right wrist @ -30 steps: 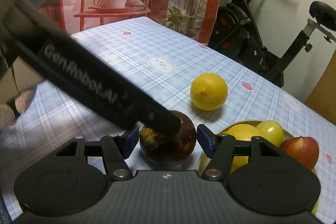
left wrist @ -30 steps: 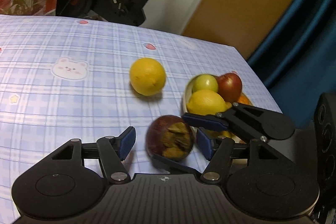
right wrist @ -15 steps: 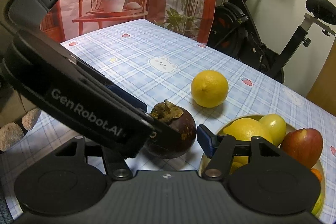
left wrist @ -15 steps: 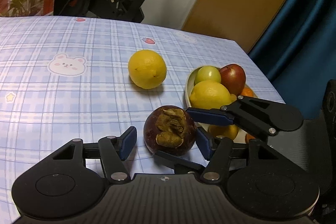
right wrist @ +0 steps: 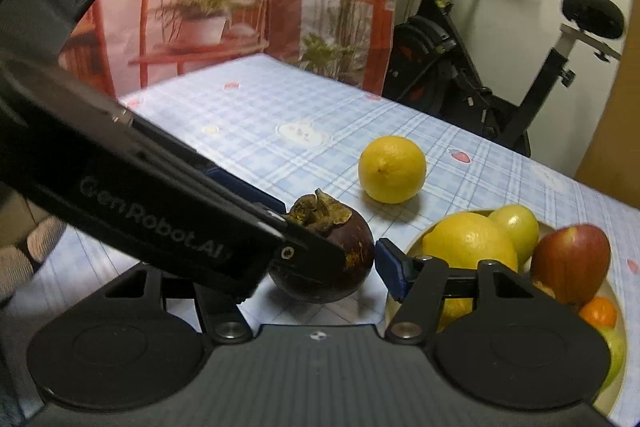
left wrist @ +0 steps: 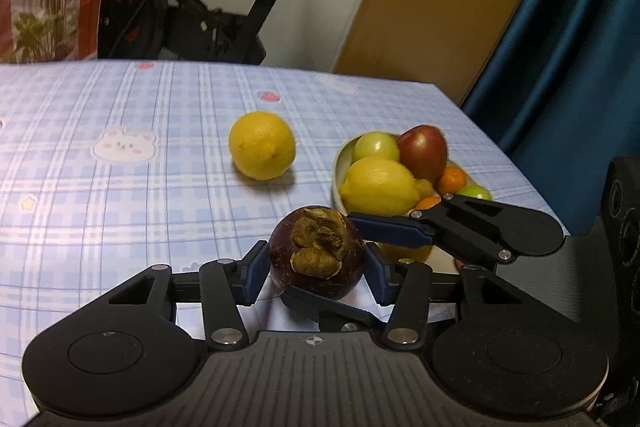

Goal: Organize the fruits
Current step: 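Carry the mangosteen onto the beige plate and open the left gripper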

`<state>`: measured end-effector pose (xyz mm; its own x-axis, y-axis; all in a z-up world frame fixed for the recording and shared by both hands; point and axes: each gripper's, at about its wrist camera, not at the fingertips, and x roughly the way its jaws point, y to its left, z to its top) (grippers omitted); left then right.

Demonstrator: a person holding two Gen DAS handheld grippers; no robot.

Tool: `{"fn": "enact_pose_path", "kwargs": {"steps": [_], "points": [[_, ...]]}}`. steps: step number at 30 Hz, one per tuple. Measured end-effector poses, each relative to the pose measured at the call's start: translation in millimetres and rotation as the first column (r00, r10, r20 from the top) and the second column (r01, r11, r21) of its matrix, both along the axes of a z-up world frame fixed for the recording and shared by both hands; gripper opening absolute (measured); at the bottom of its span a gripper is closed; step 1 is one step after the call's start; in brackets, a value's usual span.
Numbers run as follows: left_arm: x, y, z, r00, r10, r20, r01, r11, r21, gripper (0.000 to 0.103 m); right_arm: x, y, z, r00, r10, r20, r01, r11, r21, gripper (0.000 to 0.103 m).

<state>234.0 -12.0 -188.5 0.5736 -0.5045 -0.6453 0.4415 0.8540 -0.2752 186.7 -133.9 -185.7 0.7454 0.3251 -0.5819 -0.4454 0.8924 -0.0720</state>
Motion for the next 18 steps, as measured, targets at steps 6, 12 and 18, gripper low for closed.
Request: {"fn": "enact_pose_path", "kwargs": {"steps": [6, 12, 18], "points": [[-13, -10, 15, 0.998, -0.029, 0.049, 0.028, 1.0, 0.008, 0.053, -22, -8, 14, 0.997, -0.054, 0.053, 0.051, 0.998, 0.047, 0.063], [-19, -31, 27, 0.994, -0.066, 0.083, 0.063, 0.998, 0.03, 0.046, -37, -24, 20, 0.992, -0.105, 0.069, 0.1, 0.992, 0.08, 0.063], [-9, -55, 28, 0.991, -0.104, 0.089, 0.1, 0.994, 0.048, 0.048, -40, -44, 24, 0.987, -0.15, 0.062, 0.142, 0.982, 0.122, 0.063]]}}
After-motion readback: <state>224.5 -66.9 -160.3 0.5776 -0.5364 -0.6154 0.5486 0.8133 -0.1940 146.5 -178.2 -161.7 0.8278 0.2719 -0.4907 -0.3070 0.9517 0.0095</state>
